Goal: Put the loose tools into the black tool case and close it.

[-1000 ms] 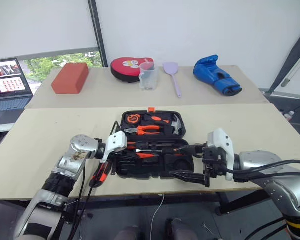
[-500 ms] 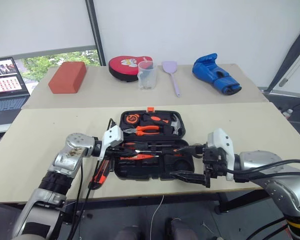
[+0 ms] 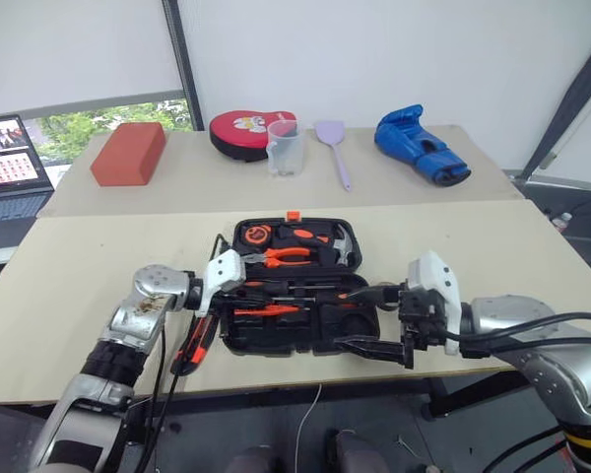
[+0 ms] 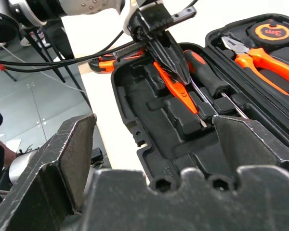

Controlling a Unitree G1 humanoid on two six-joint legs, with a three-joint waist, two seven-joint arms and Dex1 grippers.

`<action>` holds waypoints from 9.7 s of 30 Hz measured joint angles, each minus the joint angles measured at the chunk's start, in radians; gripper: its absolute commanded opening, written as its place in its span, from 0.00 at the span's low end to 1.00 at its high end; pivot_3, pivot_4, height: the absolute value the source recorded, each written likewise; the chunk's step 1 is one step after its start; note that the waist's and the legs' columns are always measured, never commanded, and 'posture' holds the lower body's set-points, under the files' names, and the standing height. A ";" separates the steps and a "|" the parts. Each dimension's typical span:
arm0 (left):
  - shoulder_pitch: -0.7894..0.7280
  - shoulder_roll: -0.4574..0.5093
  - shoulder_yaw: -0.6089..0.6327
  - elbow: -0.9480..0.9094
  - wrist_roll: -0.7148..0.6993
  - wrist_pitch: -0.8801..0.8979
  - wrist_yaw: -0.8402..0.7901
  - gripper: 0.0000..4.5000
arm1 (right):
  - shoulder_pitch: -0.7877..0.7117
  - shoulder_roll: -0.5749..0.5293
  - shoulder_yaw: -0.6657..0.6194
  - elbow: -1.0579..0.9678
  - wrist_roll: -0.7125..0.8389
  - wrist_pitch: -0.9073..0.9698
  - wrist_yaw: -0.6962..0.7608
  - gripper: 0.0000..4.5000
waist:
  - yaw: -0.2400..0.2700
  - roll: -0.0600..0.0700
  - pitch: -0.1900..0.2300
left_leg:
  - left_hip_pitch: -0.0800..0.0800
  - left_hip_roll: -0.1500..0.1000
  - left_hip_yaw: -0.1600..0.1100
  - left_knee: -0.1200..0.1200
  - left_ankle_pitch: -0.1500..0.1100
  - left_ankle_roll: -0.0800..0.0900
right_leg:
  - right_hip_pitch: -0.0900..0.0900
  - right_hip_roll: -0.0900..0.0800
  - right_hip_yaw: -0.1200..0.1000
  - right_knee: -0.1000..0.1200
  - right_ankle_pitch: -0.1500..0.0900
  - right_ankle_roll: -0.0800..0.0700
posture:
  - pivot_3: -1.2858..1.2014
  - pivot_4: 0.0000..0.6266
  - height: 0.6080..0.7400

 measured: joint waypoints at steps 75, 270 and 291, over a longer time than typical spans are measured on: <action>-0.181 0.196 -0.310 -0.277 -0.067 0.236 -0.192 0.36 | 0.045 -0.024 -0.001 -0.006 -0.053 -0.031 0.033 1.00 | 0.010 0.000 0.001 | 0.001 0.000 -0.002 -0.010 0.003 -0.007 | 0.002 -0.001 -0.004 -0.009 0.002 -0.002 | 0.52 0.24 1.00; 0.187 0.237 -0.034 -0.240 -0.012 0.158 -0.112 0.01 | -0.055 -0.029 0.158 0.548 -0.526 -0.404 0.400 0.00 | 0.008 0.004 -0.001 | -0.010 -0.001 -0.001 -0.001 0.000 -0.002 | -0.008 -0.001 -0.004 -0.007 0.004 0.000 | 0.52 0.24 1.00; -0.257 0.082 0.226 0.191 -0.237 0.721 0.230 0.99 | -0.411 0.132 -0.099 0.729 -0.260 0.171 0.052 0.99 | 0.007 0.002 0.000 | -0.001 -0.001 -0.001 -0.001 0.003 -0.006 | 0.000 0.000 -0.003 -0.007 0.011 -0.003 | 0.52 0.24 1.00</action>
